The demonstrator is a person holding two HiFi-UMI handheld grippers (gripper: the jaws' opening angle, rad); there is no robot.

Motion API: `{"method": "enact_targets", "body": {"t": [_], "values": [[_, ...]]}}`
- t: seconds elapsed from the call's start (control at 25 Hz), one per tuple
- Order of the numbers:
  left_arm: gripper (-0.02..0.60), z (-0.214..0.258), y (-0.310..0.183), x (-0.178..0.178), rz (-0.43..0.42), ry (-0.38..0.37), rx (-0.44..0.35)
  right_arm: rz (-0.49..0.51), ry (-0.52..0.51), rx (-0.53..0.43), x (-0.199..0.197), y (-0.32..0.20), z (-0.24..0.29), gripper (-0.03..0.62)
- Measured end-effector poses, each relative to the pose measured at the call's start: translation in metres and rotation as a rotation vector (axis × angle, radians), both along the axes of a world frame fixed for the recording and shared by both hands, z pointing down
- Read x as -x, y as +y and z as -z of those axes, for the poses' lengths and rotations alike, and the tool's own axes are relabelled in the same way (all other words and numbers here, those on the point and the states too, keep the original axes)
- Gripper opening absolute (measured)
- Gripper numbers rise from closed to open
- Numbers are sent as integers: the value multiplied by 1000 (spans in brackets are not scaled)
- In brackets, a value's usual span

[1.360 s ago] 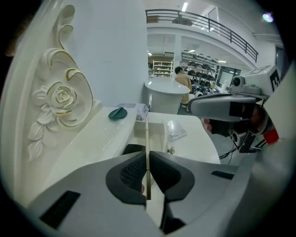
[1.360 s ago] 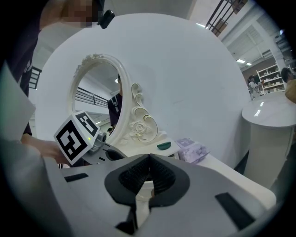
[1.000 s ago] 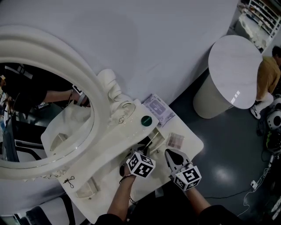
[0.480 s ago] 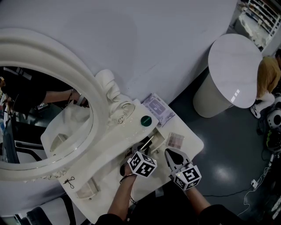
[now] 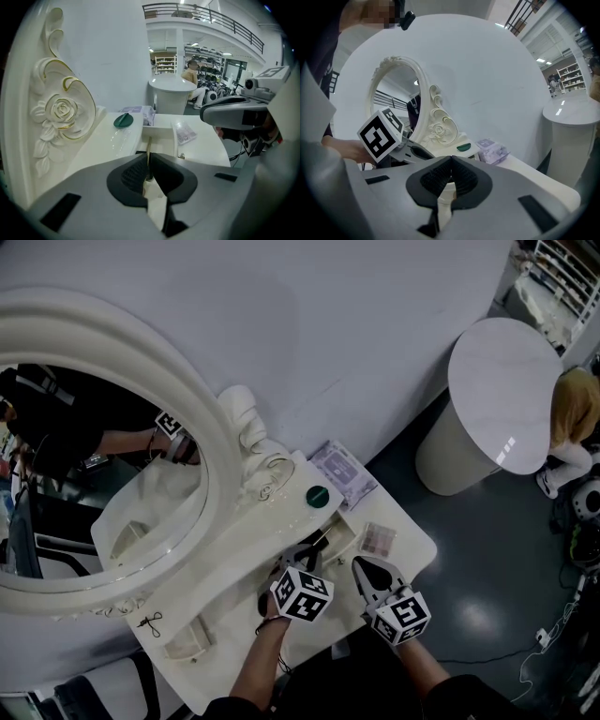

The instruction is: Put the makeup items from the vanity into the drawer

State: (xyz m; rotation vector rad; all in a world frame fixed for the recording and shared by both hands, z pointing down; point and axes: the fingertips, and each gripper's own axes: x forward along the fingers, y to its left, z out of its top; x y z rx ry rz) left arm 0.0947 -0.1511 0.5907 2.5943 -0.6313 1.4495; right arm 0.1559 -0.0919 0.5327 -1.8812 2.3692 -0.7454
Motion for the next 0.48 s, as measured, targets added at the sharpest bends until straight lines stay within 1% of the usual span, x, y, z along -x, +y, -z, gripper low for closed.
{"method": "enact_targets", "body": {"t": [0.24, 0.4, 0.48], "values": [[21, 24, 9, 11, 32, 75, -32, 28, 11, -36, 13, 3, 18, 23], [15, 47, 21, 21, 56, 151, -64, 46, 18, -67, 26, 11, 32, 23], [15, 60, 27, 27, 71, 201, -79, 55, 24, -82, 33, 16, 40, 23]]}}
